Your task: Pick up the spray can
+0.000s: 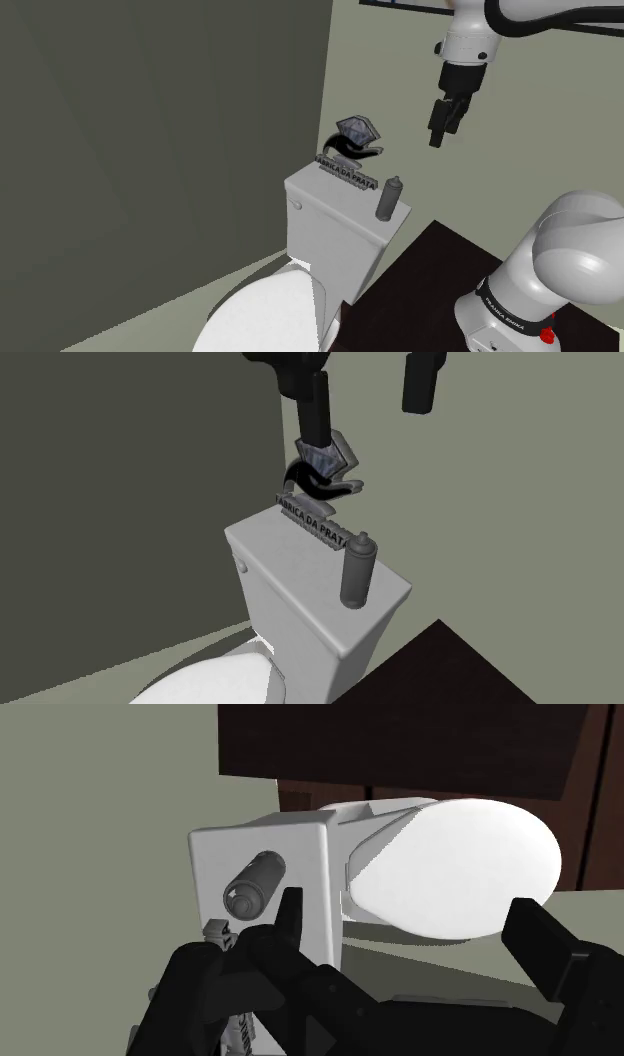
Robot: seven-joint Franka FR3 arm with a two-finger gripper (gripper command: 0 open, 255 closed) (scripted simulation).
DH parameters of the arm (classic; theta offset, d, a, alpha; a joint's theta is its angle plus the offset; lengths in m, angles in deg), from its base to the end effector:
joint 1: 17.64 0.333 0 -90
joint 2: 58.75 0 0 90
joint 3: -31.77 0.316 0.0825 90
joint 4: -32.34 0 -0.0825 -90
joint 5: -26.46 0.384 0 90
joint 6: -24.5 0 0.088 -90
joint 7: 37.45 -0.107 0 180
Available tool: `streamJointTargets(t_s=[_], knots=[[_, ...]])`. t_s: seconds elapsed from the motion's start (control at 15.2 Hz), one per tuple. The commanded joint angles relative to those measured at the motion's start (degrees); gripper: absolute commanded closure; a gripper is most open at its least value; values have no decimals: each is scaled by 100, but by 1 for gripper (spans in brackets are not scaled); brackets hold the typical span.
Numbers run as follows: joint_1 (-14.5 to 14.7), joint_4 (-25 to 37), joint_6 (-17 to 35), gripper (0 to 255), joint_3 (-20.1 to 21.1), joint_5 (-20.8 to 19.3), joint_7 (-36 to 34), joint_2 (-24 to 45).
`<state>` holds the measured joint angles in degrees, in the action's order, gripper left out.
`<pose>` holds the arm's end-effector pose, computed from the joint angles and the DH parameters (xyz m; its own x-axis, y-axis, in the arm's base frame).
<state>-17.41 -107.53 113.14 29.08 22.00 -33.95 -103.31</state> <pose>0.3016 -0.0244 0.5459 0.9923 0.0338 -0.1191 0.0385 -0.9986 0.0374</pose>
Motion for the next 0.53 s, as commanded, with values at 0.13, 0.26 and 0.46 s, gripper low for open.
streamJointTargets(t_s=[0.13,0.26,0.46], knots=[[-2,-335,383,0,-327,-128,472,-90],[-6,-624,778,0,-671,-258,945,-113],[-8,-967,1400,0,-1213,-436,1671,-12]])
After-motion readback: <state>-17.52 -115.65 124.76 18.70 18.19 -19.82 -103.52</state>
